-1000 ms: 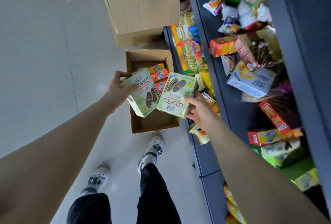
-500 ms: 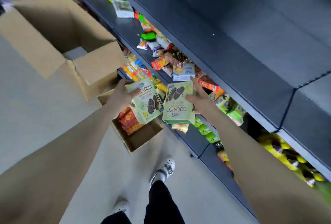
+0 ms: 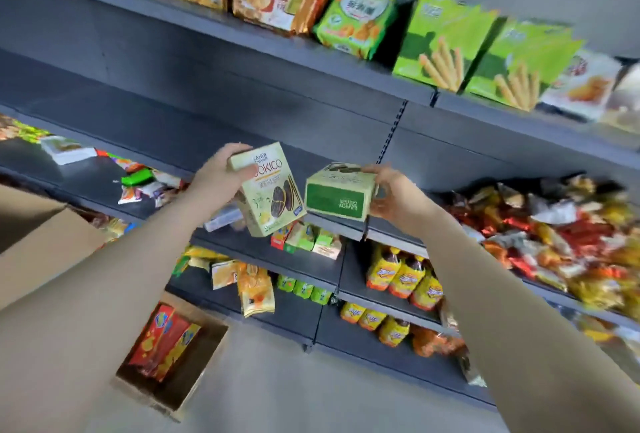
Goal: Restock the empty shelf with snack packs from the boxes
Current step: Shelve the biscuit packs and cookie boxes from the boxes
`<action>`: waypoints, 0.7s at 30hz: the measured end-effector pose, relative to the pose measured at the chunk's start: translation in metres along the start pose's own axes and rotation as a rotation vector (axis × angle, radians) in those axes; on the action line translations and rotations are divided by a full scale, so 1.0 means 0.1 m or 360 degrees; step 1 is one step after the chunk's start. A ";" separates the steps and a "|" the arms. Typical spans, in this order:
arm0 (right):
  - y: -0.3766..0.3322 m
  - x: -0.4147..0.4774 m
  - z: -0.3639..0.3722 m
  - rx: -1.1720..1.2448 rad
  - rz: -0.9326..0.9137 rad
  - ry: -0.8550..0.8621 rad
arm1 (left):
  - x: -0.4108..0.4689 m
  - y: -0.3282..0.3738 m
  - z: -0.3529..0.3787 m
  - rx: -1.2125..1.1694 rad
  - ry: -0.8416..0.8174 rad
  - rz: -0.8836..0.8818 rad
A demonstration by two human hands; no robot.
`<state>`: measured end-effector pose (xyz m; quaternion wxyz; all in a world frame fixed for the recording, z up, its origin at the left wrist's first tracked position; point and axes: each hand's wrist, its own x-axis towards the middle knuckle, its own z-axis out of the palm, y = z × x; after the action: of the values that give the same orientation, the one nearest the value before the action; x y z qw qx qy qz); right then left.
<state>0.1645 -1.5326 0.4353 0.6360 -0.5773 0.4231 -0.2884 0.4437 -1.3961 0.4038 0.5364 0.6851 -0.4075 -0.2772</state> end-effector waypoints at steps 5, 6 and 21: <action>-0.28 -0.52 -1.11 0.0172 -0.0320 0.0091 | 0.03 0.76 0.92 -0.0028 -0.0177 0.0216; -0.29 -0.64 -1.32 0.0024 -0.0418 0.0160 | 0.03 0.90 1.13 -0.0035 -0.0205 0.0248; -0.75 -2.51 -4.74 -0.0291 -0.0054 0.1106 | -0.59 3.00 4.44 -0.0184 -0.0404 0.0759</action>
<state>-0.3589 -1.5632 0.5723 0.3951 -0.5063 0.6285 -0.4388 -0.0277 -1.5997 0.5685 0.5693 0.4979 -0.6047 -0.2497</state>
